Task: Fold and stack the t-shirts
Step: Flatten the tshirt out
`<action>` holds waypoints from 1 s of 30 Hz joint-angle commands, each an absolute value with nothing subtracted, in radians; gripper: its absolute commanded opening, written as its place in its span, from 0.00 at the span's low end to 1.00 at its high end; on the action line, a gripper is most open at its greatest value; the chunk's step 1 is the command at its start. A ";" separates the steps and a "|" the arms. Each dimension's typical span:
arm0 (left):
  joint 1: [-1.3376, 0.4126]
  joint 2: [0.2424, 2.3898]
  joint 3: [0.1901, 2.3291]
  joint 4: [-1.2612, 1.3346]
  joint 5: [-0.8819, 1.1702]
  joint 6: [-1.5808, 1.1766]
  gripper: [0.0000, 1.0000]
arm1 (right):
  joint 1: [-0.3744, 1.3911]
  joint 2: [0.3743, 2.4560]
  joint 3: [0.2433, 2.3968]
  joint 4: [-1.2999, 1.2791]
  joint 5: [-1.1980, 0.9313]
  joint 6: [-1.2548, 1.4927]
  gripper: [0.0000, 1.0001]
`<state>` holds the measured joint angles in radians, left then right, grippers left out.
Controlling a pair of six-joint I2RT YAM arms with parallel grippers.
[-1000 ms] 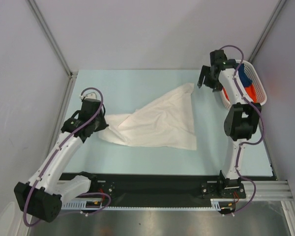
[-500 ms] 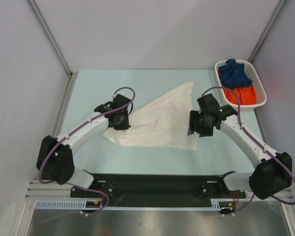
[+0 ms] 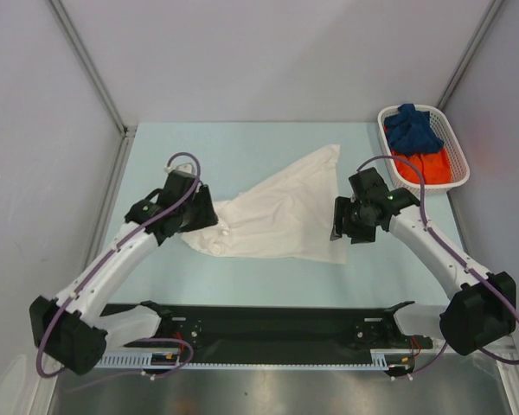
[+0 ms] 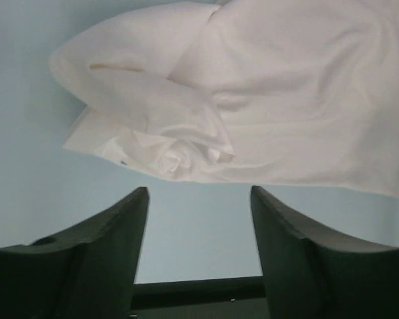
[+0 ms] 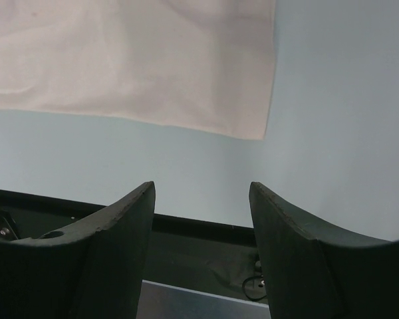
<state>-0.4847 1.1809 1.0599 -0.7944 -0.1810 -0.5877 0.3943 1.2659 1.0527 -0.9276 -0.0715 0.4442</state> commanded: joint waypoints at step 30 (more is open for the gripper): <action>-0.431 1.447 1.040 -0.532 0.023 -0.643 0.59 | 0.272 1.259 0.827 -0.828 -0.133 0.474 0.71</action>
<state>-0.4309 1.4311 0.9844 -0.5316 0.0124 -0.6712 0.2974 1.2659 0.8597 -0.8757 -0.0978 0.4496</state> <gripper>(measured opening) 0.613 0.709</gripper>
